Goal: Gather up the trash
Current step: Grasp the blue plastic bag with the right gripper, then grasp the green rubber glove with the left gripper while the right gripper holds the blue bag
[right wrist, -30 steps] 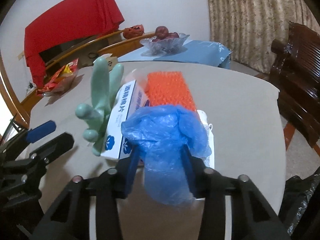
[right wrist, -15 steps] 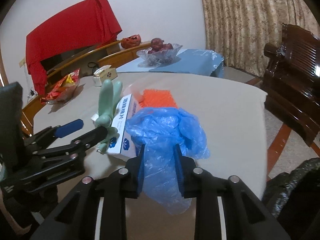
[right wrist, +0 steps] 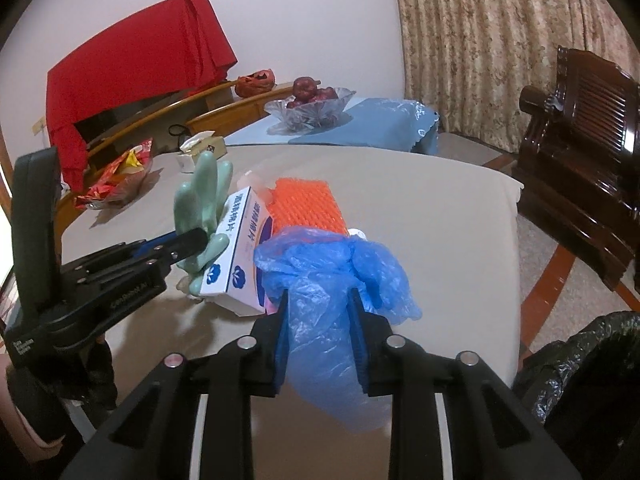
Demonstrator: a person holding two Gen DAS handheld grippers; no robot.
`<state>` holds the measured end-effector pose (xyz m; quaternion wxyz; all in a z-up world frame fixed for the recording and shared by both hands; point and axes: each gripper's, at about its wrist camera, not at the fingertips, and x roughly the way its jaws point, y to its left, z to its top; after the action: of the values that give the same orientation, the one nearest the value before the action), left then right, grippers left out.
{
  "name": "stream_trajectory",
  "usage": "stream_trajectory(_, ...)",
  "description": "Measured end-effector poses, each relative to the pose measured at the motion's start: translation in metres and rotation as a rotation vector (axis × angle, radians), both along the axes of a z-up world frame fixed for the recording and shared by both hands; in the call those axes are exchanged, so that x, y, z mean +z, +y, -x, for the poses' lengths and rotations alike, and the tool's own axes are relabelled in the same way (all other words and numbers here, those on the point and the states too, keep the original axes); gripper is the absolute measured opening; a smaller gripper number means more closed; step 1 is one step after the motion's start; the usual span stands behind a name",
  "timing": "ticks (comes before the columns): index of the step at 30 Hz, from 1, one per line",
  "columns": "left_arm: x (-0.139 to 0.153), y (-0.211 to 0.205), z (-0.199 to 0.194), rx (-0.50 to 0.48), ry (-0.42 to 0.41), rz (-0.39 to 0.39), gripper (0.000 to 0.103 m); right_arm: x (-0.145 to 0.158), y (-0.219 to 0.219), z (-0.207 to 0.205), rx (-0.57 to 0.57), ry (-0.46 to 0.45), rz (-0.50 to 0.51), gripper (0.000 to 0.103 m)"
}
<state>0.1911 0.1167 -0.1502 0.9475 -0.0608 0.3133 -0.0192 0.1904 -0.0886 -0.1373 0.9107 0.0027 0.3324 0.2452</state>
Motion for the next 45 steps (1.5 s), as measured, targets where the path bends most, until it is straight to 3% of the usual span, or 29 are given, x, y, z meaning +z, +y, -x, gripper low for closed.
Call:
stream_trajectory(18,0.049,0.004,0.046,0.027,-0.096,0.005,0.007,0.032,-0.007,0.02,0.007,-0.06,-0.043,0.027)
stream_trajectory(21,0.059,0.001,0.052,0.014,-0.112,0.012,0.007,0.038,-0.009,0.022,0.015,-0.067,-0.048,0.016)
stream_trajectory(23,0.064,-0.002,0.057,0.007,-0.118,0.019,0.007,0.041,-0.01,0.023,0.021,-0.071,-0.051,0.016)
stream_trajectory(32,0.046,-0.029,0.07,-0.078,-0.051,0.057,0.007,0.021,-0.02,0.022,-0.03,-0.02,-0.024,0.019)
stream_trajectory(36,0.026,-0.033,0.064,-0.092,-0.005,0.066,0.007,0.004,-0.024,0.014,-0.067,0.014,-0.007,0.034)
stream_trajectory(43,0.008,-0.026,0.046,-0.081,0.028,0.072,0.007,-0.017,-0.021,-0.003,-0.105,0.04,0.027,0.073)
stream_trajectory(45,0.006,-0.025,0.044,-0.079,0.03,0.074,0.007,-0.021,-0.02,-0.009,-0.12,0.047,0.035,0.079)
